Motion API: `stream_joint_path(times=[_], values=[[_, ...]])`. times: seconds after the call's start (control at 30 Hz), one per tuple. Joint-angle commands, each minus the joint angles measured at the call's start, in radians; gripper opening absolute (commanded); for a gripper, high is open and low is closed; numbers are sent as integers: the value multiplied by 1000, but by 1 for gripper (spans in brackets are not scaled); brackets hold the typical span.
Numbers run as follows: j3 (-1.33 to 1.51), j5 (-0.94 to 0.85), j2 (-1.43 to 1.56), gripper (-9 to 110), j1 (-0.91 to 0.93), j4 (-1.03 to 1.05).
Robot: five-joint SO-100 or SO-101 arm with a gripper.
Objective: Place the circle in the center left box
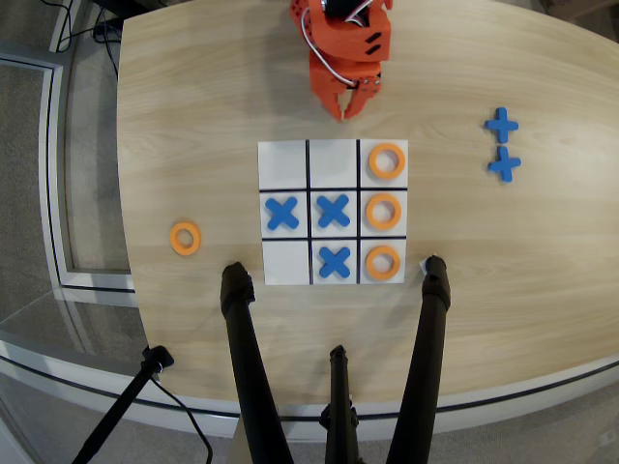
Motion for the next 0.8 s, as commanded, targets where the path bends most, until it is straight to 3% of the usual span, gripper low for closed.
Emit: stream_joint_path(times=[0.0, 0.33, 0.43, 0.57, 0.77], values=[[55, 5, -2, 0, 183, 17], [55, 3, 15, 0, 1209, 15], [55, -123, 26, 0, 1456, 12], [55, -179, 26, 0, 1658, 12], [55, -179, 35, 0, 1763, 12]])
